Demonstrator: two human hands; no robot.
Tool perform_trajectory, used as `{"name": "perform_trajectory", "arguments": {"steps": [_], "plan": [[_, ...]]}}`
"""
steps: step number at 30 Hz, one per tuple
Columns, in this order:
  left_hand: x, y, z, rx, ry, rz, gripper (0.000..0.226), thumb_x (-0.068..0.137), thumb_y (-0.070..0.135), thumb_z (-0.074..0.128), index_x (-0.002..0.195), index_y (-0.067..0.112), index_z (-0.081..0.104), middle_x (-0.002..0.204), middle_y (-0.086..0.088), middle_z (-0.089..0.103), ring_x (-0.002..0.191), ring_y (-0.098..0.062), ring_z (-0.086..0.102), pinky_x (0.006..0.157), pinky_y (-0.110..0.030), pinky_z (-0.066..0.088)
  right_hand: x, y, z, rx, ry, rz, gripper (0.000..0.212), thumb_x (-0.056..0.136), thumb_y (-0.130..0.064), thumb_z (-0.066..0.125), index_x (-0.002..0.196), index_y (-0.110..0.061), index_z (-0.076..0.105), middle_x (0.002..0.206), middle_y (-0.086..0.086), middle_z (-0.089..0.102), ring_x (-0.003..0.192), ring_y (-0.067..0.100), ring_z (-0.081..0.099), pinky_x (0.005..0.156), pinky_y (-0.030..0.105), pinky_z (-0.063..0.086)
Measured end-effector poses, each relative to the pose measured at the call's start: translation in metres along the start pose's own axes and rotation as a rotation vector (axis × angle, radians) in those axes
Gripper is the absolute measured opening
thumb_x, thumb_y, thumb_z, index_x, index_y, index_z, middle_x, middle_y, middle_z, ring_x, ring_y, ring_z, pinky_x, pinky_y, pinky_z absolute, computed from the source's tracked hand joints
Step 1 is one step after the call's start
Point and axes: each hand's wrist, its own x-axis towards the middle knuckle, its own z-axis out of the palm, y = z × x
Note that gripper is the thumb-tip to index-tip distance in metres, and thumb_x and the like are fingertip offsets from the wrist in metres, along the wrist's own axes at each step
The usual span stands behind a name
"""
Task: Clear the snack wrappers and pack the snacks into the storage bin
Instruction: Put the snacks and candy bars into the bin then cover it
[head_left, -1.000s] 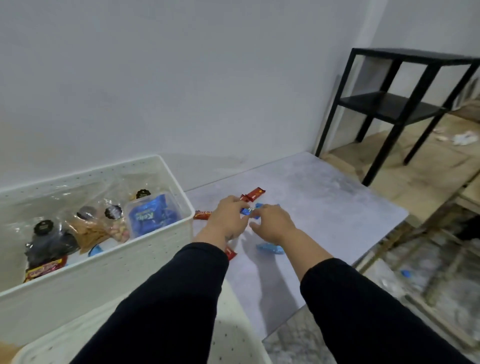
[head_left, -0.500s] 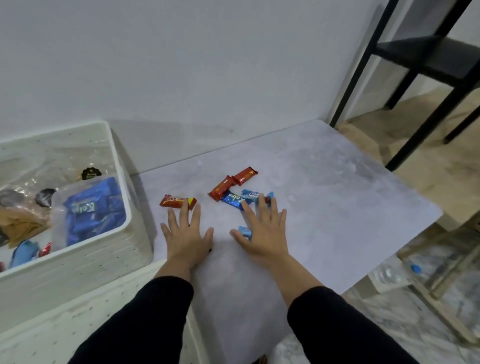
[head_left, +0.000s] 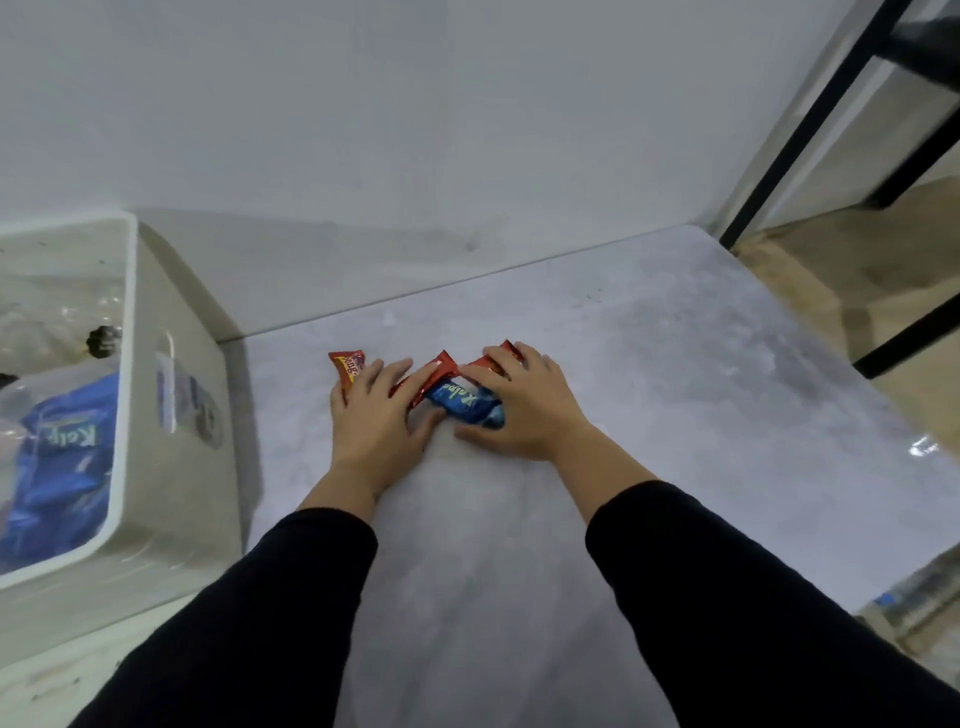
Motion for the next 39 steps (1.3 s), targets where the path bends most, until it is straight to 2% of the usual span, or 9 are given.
{"name": "perform_trajectory", "arguments": {"steps": [4, 9, 12, 15, 20, 23, 27, 32, 39], "plan": [[0.002, -0.005, 0.005, -0.202, 0.163, -0.021, 0.032, 0.09, 0.029, 0.055, 0.121, 0.027, 0.063, 0.115, 0.004, 0.065, 0.107, -0.024, 0.057, 0.093, -0.039, 0.039, -0.002, -0.002, 0.007, -0.005, 0.251, -0.018, 0.042, 0.072, -0.054, 0.05, 0.107, -0.036, 0.066, 0.112, -0.001, 0.061, 0.101, 0.03, 0.054, 0.079, 0.04, 0.045], [-0.001, -0.005, 0.007, -0.287, 0.241, -0.003, 0.029, 0.088, 0.016, 0.063, 0.116, 0.021, 0.069, 0.109, 0.002, 0.07, 0.1, -0.023, 0.061, 0.089, -0.032, 0.043, -0.005, -0.005, 0.013, -0.023, 0.321, 0.0, 0.036, 0.074, -0.043, 0.043, 0.091, -0.031, 0.072, 0.093, -0.003, 0.065, 0.078, 0.027, 0.058, 0.057, 0.031, 0.043], [-0.01, -0.003, 0.005, -0.328, 0.27, -0.035, 0.03, 0.087, 0.013, 0.066, 0.116, 0.019, 0.07, 0.111, 0.001, 0.07, 0.103, -0.022, 0.059, 0.089, -0.027, 0.044, -0.009, -0.009, 0.016, -0.057, 0.332, 0.017, 0.018, 0.072, -0.03, 0.061, 0.086, -0.026, 0.073, 0.086, -0.001, 0.064, 0.071, 0.028, 0.058, 0.051, 0.029, 0.041], [-0.023, 0.0, -0.001, -0.365, 0.233, -0.099, 0.03, 0.086, 0.009, 0.067, 0.115, 0.017, 0.07, 0.115, -0.002, 0.069, 0.11, -0.027, 0.059, 0.092, -0.023, 0.04, -0.02, -0.015, 0.018, -0.061, 0.335, 0.056, 0.021, 0.064, -0.018, 0.074, 0.085, -0.022, 0.073, 0.085, 0.002, 0.066, 0.069, 0.03, 0.059, 0.05, 0.03, 0.042], [-0.027, 0.007, -0.036, -0.454, 0.14, -0.174, 0.03, 0.09, 0.016, 0.062, 0.12, 0.015, 0.066, 0.126, -0.004, 0.063, 0.122, -0.025, 0.05, 0.1, -0.018, 0.028, -0.034, -0.033, -0.006, -0.019, 0.32, 0.161, 0.027, 0.08, -0.029, 0.059, 0.102, -0.02, 0.071, 0.098, 0.006, 0.064, 0.086, 0.033, 0.058, 0.06, 0.038, 0.044], [-0.023, 0.012, -0.075, -0.507, 0.191, -0.137, 0.031, 0.091, 0.013, 0.06, 0.121, 0.016, 0.066, 0.127, -0.003, 0.062, 0.124, -0.022, 0.048, 0.1, -0.013, 0.023, -0.035, -0.05, -0.039, -0.059, 0.404, 0.145, 0.03, 0.072, -0.027, 0.072, 0.101, -0.022, 0.072, 0.093, 0.005, 0.065, 0.081, 0.033, 0.06, 0.056, 0.036, 0.042], [-0.012, 0.004, -0.144, -0.484, 0.32, -0.042, 0.034, 0.088, 0.008, 0.062, 0.12, 0.015, 0.066, 0.122, -0.008, 0.065, 0.117, -0.028, 0.054, 0.098, -0.02, 0.03, -0.027, -0.086, -0.098, -0.106, 0.558, 0.072, 0.051, 0.063, -0.017, 0.081, 0.111, -0.024, 0.069, 0.091, 0.005, 0.067, 0.077, 0.032, 0.06, 0.054, 0.033, 0.041], [-0.02, -0.037, -0.239, -0.423, 0.494, -0.07, 0.033, 0.089, 0.012, 0.06, 0.122, 0.016, 0.065, 0.122, -0.006, 0.064, 0.115, -0.024, 0.055, 0.097, -0.025, 0.037, -0.008, -0.163, -0.158, -0.1, 0.706, -0.05, 0.051, 0.073, -0.018, 0.068, 0.122, -0.029, 0.063, 0.095, 0.005, 0.066, 0.081, 0.031, 0.059, 0.058, 0.033, 0.038], [-0.095, -0.152, -0.312, -0.234, 0.498, -0.195, 0.031, 0.089, 0.015, 0.061, 0.119, 0.017, 0.066, 0.114, -0.003, 0.068, 0.106, -0.025, 0.058, 0.089, -0.031, 0.043, 0.012, -0.299, -0.169, -0.069, 0.643, -0.274, 0.047, 0.083, -0.027, 0.063, 0.128, -0.037, 0.057, 0.103, 0.004, 0.063, 0.091, 0.031, 0.056, 0.064, 0.036, 0.04]]}}
